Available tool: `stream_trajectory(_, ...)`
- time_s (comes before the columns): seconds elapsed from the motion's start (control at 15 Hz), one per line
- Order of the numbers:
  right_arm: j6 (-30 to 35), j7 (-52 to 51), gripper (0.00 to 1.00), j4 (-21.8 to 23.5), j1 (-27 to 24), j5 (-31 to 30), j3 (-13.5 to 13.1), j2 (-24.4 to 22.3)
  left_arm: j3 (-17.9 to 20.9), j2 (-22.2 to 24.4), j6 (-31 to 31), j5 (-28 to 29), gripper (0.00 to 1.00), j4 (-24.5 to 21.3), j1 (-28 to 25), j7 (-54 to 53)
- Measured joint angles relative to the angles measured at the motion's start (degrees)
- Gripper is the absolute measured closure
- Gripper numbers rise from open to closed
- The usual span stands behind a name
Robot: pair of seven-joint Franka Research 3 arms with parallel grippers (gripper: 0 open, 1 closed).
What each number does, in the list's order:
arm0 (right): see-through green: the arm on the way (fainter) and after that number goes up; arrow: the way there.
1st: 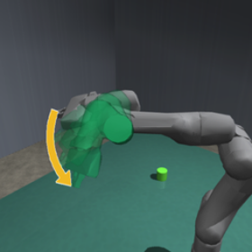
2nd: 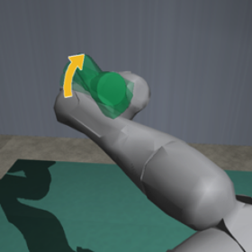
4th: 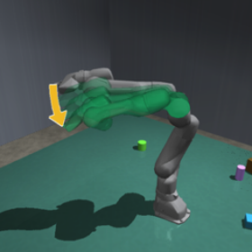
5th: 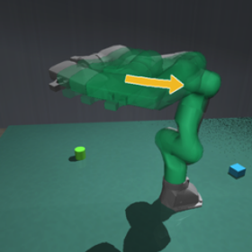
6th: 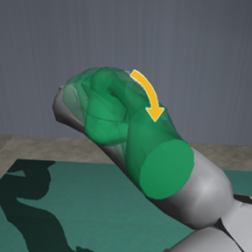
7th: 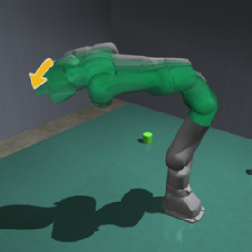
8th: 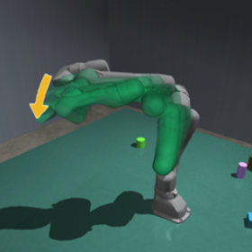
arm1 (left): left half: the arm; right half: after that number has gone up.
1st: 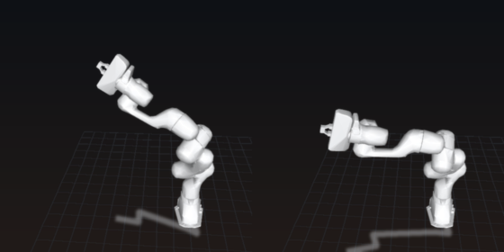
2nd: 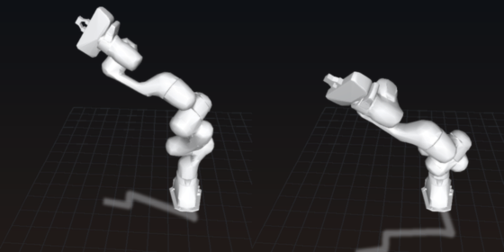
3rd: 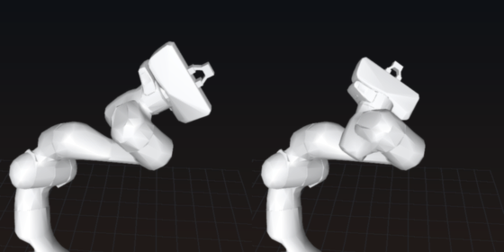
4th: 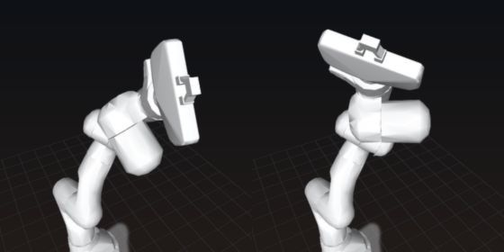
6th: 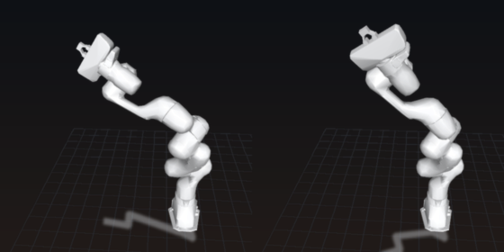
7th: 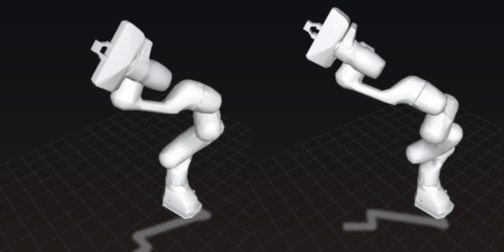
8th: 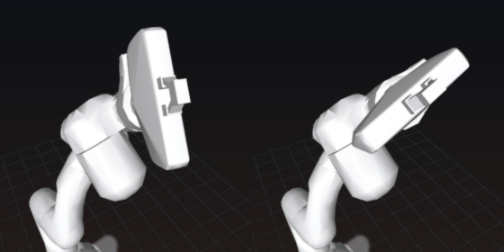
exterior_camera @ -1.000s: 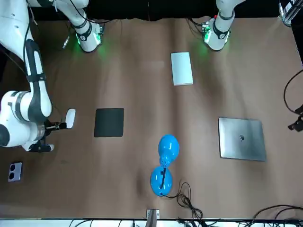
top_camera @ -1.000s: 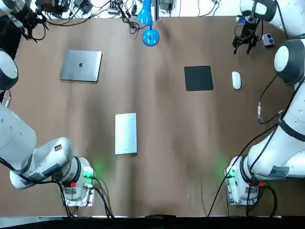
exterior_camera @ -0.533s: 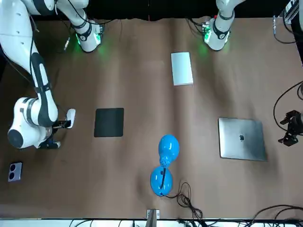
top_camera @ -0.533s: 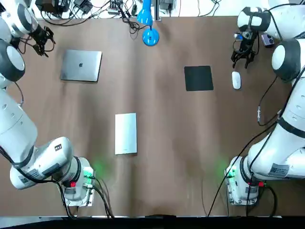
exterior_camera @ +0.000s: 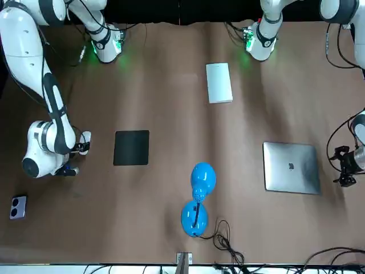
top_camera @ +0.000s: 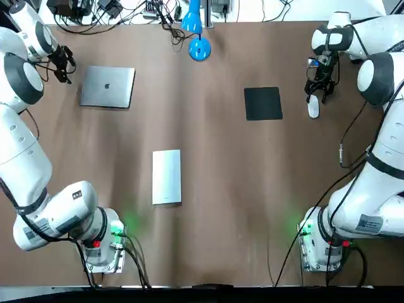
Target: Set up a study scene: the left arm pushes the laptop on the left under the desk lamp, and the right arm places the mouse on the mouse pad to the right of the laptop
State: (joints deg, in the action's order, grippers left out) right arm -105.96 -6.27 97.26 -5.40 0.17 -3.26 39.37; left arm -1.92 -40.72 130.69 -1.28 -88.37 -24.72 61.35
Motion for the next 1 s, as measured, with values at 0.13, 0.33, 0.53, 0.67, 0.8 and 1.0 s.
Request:
stream_trajectory(0.13, 0.00, 0.21, 0.06, 0.05, 0.00, 0.00, 0.02, 0.44, -0.06, -1.73, 0.30, 0.00, 0.00, 0.20, 0.26, 2.17)
stream_trajectory(0.33, 0.00, 0.61, 0.10, 0.13, 0.03, 0.00, 0.11, 0.78, -0.06, -3.65, 2.44, 0.00, 0.00, 0.21, 0.40, 2.91)
stream_trajectory(0.53, 0.01, 0.72, 0.12, 0.19, 0.09, 0.00, 0.17, 1.23, -0.06, -5.00, 3.89, 0.00, 0.00, 0.21, 0.47, 2.91)
stream_trajectory(0.67, 0.10, 0.76, 0.14, 0.21, 0.19, 0.00, 0.22, 1.39, -0.07, -5.58, 4.72, 0.00, 0.00, 0.03, 0.50, 2.91)
stream_trajectory(0.8, 0.71, 1.13, 0.29, 0.22, 0.38, 0.00, 0.29, 1.42, -0.12, -5.91, 6.59, 0.00, 0.00, -0.89, 0.59, 2.93)
stream_trajectory(1.0, 2.65, 1.38, 0.38, 0.21, 0.81, 0.00, 0.38, 1.42, -0.11, -5.84, 7.38, 0.01, 0.00, -1.37, 0.85, 4.03)
